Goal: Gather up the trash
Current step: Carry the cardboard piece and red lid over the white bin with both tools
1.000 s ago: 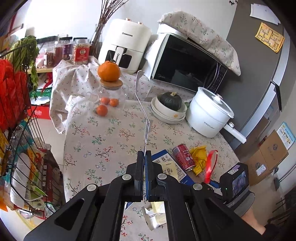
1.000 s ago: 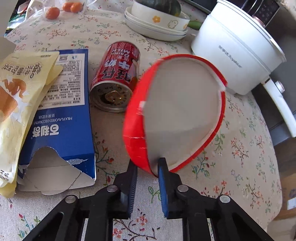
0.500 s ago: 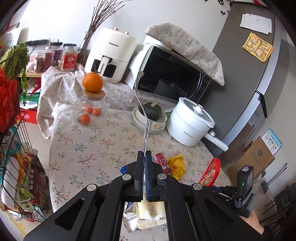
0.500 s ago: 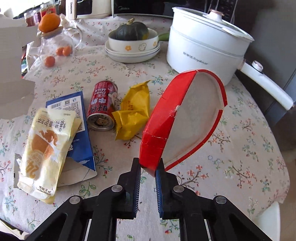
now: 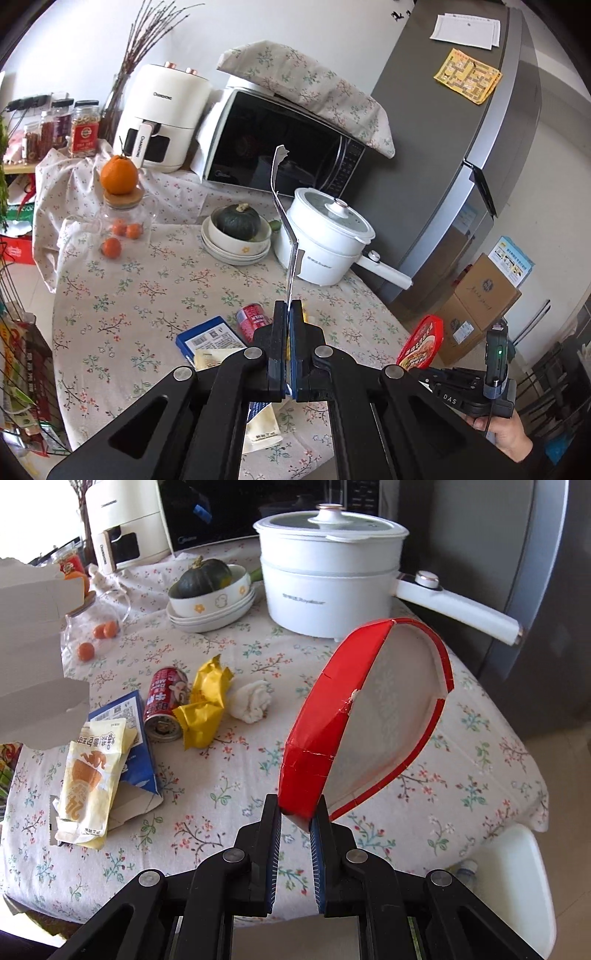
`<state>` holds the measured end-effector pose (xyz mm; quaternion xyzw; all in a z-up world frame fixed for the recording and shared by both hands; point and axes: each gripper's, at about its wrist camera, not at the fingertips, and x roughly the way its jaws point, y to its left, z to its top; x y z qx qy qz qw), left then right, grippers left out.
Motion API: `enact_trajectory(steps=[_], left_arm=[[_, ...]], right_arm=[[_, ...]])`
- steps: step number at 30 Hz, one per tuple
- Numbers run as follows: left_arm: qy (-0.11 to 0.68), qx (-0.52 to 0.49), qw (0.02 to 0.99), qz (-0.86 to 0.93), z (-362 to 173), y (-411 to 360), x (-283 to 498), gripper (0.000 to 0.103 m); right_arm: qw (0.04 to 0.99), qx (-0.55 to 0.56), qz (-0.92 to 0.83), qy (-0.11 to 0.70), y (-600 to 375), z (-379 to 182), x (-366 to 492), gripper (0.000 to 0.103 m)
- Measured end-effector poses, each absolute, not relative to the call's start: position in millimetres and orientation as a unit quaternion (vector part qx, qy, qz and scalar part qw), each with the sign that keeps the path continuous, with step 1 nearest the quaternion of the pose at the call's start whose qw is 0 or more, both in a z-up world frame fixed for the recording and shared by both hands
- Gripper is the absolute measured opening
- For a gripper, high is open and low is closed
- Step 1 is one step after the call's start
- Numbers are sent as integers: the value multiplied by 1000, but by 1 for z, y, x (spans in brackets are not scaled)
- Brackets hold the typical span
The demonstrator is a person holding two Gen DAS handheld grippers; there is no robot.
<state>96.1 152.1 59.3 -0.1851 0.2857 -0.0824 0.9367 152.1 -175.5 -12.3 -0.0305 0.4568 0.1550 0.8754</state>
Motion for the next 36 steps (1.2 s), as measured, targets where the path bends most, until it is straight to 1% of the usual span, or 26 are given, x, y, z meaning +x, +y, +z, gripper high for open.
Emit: enact_trajectory(steps=[7, 18, 28, 36], left_arm=[[309, -170, 925, -144, 54, 92, 108, 0], [364, -118, 894, -232, 26, -25, 124, 0], [412, -79, 861, -288, -18, -119, 138, 0], [435, -78, 836, -324, -54, -181, 150, 0]], right_arm=[[878, 6, 116, 465, -235, -11, 139, 12], [868, 50, 70, 489, -314, -27, 116, 12], [851, 88, 39, 516, -369, -48, 100, 12], [835, 111, 20, 538, -397, -67, 93, 12]])
